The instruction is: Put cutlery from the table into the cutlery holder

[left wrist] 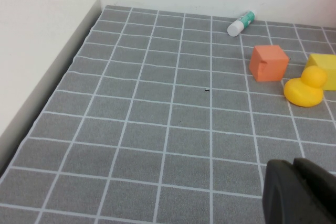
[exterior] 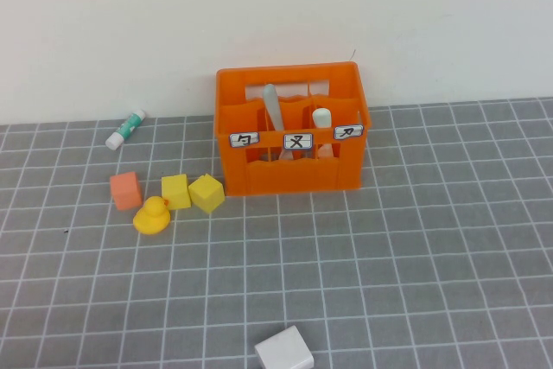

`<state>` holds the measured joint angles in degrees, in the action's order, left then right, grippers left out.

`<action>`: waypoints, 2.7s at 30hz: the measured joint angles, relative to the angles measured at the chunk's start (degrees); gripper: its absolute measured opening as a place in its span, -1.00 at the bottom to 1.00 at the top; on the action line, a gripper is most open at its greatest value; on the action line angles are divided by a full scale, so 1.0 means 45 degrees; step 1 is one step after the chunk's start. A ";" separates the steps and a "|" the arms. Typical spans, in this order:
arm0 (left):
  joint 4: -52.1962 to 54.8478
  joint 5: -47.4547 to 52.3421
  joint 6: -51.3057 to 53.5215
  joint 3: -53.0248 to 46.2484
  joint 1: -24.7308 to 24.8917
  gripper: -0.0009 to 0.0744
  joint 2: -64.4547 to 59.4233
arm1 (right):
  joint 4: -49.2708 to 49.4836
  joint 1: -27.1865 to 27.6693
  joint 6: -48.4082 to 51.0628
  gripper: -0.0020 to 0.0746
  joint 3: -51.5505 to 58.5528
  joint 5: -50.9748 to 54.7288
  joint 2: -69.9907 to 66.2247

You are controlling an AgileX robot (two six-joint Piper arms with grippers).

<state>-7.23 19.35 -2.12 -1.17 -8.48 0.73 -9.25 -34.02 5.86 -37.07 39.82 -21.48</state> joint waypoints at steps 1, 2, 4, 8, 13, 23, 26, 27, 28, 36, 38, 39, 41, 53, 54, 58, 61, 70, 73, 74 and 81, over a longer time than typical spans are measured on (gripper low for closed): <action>0.0000 0.0000 0.0000 0.0000 0.0000 -0.98 0.0000 | -0.0123 0.0000 0.0000 -0.95 0.0098 0.0000 0.0290; 0.0000 0.0000 0.0000 0.0000 0.0000 -0.98 0.0000 | -0.0184 0.0000 0.0000 -0.95 0.0221 -0.0058 0.0569; 0.0000 0.0000 0.0000 0.0000 0.0000 -0.98 0.0000 | -0.0368 0.0000 -0.0086 -0.95 0.0837 -0.0603 0.0975; 0.0000 0.0000 0.0000 0.0000 0.0000 -0.98 0.0000 | -0.0951 0.0221 -0.1175 -0.95 0.2727 -0.2182 0.1560; 0.0000 0.0000 0.0000 0.0000 0.0000 -0.98 0.0000 | -0.0070 0.2401 -0.1057 -0.95 0.5323 -0.3584 0.3467; 0.0000 0.0000 0.0022 0.0000 0.0000 -0.98 0.0000 | 0.1034 0.6595 0.0026 -0.95 0.8176 -0.4225 0.4926; 0.0000 0.0029 0.0022 0.0000 0.0000 -0.98 0.0000 | 0.1191 0.6921 -0.0093 -0.95 0.8495 -0.4347 0.4926; 0.0000 0.0029 0.0022 0.0000 0.0000 -0.98 0.0000 | 0.1315 0.6953 -0.0100 -0.95 0.8495 -0.4341 0.4951; 0.0000 0.0029 0.0022 0.0000 0.0000 -0.98 0.0000 | 0.1422 0.6960 -0.0100 -0.95 0.8495 -0.4341 0.4951; 0.0000 0.0029 0.0022 0.0000 0.0000 -0.98 0.0000 | 0.1389 0.6960 -0.0075 -0.95 0.8495 -0.4341 0.4951; 0.0000 0.0029 0.0022 0.0000 0.0000 -0.98 0.0000 | 0.0851 0.6960 -0.0075 -0.95 0.8495 -0.4341 0.4951; 0.0000 0.0029 0.0022 0.0000 0.0000 -0.98 0.0000 | 0.0493 0.6960 -0.0075 -0.95 0.8495 -0.4341 0.4951; 0.0000 0.0029 0.0022 0.0000 0.0000 -0.98 0.0000 | 0.0032 0.6960 -0.0075 -0.95 0.8495 -0.4318 0.4951; 0.0000 0.0029 0.0022 0.0000 0.0000 -0.98 0.0000 | 0.0056 0.6960 0.0143 -0.95 0.8495 -0.4299 0.4951; 0.0000 0.0029 0.0022 0.0000 0.0000 -0.98 0.0000 | 0.0076 0.6960 0.0197 -0.95 0.8495 -0.4299 0.4951; 0.0000 0.0029 0.0022 0.0000 0.0000 -0.98 0.0000 | 0.0076 0.6960 0.0282 -0.95 0.8495 -0.4299 0.4951; 0.0000 0.0029 0.0022 0.0000 0.0000 -0.98 0.0000 | 0.0076 0.6960 0.0278 -0.95 0.8495 -0.4323 0.4951; 0.0000 0.0029 0.0022 0.0000 0.0000 -0.98 0.0000 | 0.0076 0.6960 0.0286 -0.95 0.8495 -0.4347 0.4951; 0.0000 0.0029 0.0022 0.0000 0.0000 -0.98 0.0000 | 0.0076 0.6960 0.0286 -0.95 0.8495 -0.4347 0.4951; 0.0000 0.0029 0.0022 0.0000 0.0000 -0.98 0.0000 | 0.0076 0.6960 0.0286 -0.95 0.8495 -0.4347 0.4951; 0.0000 -0.0001 0.0022 0.0000 0.0000 -0.98 0.0000 | 0.0086 0.6960 0.0286 -0.95 0.8495 -0.4347 0.4951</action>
